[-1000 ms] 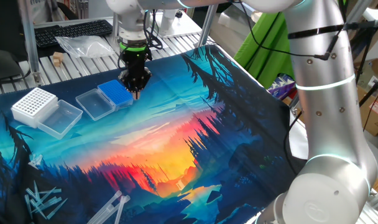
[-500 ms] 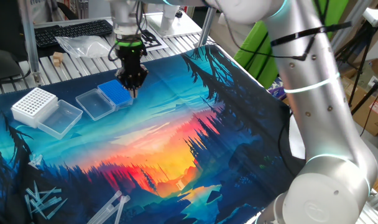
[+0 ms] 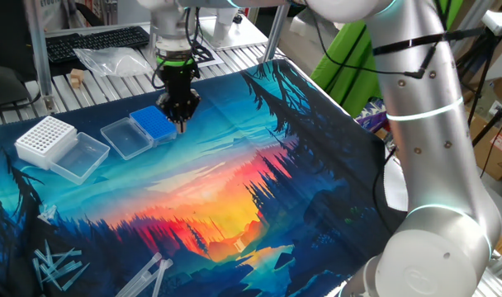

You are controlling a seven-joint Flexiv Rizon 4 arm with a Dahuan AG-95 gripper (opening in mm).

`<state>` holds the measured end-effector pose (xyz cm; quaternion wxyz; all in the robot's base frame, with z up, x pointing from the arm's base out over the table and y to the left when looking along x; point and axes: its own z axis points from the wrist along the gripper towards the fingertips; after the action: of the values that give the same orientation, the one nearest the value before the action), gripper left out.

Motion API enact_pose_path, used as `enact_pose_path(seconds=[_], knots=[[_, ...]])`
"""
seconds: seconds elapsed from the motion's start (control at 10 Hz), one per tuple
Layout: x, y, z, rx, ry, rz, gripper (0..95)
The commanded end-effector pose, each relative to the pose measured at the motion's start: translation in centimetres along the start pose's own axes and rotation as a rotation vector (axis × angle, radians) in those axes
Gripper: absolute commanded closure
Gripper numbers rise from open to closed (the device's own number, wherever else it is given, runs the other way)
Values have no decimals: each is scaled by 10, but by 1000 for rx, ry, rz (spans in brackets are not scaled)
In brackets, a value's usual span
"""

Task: Insert a small pipette tip into the holder for small pipette tips

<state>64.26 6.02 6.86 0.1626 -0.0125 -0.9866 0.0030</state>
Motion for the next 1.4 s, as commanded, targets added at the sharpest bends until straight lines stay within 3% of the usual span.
enact_pose_path(seconds=[0.1, 1.0, 1.2, 1.3, 1.4], knots=[[0, 0, 0, -1, -2, 0, 950], [0, 0, 0, 0, -5, 9, 950], [0, 0, 0, 0, -37, 9, 950], [0, 0, 0, -1, -67, 8, 950], [0, 0, 0, 0, -121, 3, 950]])
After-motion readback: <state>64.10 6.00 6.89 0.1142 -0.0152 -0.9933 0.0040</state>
